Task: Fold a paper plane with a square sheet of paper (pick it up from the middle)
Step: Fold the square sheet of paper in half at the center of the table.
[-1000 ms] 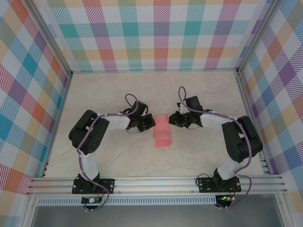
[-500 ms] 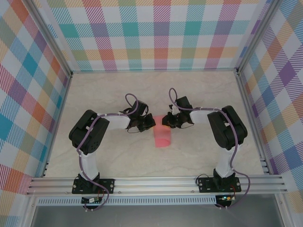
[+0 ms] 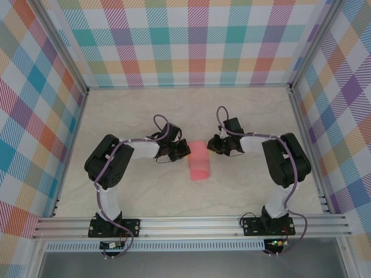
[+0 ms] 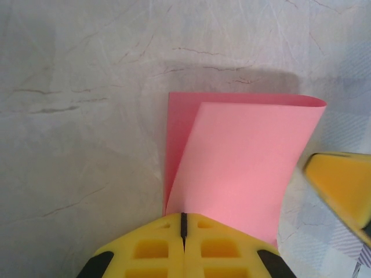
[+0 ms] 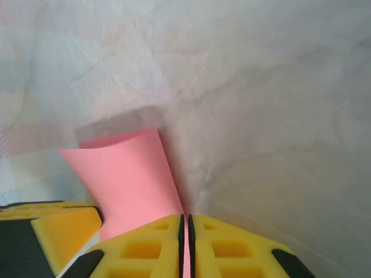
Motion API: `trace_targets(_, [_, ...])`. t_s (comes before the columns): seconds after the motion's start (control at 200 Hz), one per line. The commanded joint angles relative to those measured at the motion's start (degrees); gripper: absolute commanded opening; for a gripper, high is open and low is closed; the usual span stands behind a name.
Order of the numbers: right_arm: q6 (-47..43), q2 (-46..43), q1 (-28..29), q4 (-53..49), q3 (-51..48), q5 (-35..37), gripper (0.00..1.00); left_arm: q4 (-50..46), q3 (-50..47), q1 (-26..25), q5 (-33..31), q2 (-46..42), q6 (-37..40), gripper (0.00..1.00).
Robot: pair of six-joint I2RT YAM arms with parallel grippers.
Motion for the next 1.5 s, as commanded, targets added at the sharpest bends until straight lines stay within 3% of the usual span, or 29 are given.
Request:
trace_targets(0.0, [-1.07, -2.85, 1.0, -0.61, 1.25, 0.25, 0.14, -8.46, -2.33, -0.23, -5.18, 4.86, 0.04, 0.04])
trace_targets(0.31, [-0.38, 6.09, 3.73, -0.44, 9.01, -6.39, 0.14, -8.55, -2.51, -0.23, -5.27, 4.98, 0.03, 0.04])
trace_targets(0.78, [1.68, 11.0, 0.11, -7.12, 11.12, 2.73, 0.12, -9.61, -3.08, -0.23, -6.3, 4.72, -0.3, 0.03])
trace_targets(1.08, [1.22, 2.63, -1.28, -9.06, 9.45, 7.18, 0.13, -8.25, -3.48, -0.23, -5.49, 4.85, -0.32, 0.03])
trace_targets(1.27, [0.25, -4.93, -1.12, -7.2, 3.61, -0.66, 0.13, -8.15, -3.22, -0.2, -5.14, 4.89, -0.06, 0.03])
trace_targets(1.5, [-0.05, -6.41, 1.77, -7.41, -1.6, -11.49, 0.11, -8.16, -2.86, -0.32, -5.14, 5.07, 0.03, 0.03])
